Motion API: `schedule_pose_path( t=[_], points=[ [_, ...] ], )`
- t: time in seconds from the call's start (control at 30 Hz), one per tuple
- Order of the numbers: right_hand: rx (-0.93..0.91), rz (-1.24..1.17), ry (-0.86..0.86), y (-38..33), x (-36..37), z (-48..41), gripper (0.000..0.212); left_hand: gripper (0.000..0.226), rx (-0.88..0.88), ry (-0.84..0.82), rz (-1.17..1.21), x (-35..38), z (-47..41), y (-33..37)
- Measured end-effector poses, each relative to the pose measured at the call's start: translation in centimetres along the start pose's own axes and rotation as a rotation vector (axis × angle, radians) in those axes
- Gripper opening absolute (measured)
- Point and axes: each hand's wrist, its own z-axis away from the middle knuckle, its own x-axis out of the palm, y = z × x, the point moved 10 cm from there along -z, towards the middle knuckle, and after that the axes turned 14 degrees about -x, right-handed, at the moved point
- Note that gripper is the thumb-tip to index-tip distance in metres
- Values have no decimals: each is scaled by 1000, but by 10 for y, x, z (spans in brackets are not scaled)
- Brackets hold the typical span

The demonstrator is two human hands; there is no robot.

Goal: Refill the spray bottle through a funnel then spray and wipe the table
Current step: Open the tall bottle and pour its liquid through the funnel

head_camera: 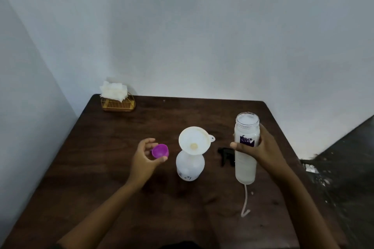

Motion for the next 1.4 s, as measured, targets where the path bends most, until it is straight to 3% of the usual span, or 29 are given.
schedule_pose_path(
  t=[0.2,0.37,0.5,0.57,0.67,0.77,0.87,1.13,1.4],
  points=[
    [39,62,12,15,14,4,51,84,-31,-101,-274,20,-25,-44],
    [64,70,35,20,15,4,52,93,-1,-61,-528,21,-28,-62],
    [56,122,16,19,13,3,46,121,-29,-105,-505,27,-19,-50],
    [43,148,-15,18,12,2,44,127,64,-204,-408,36,-8,-14],
    [21,187,-105,17,17,-4,46,122,296,-328,-326,47,16,52],
    [6,249,-231,17,26,-13,47,123,409,-380,-485,67,25,84],
    [-7,305,-339,19,37,-20,51,125,364,-417,-602,85,25,84],
    [-30,378,-496,21,59,-28,45,111,216,-411,-535,90,20,79],
    [-39,514,-555,29,62,-36,60,109,151,-433,-467,92,17,75]
  ],
)
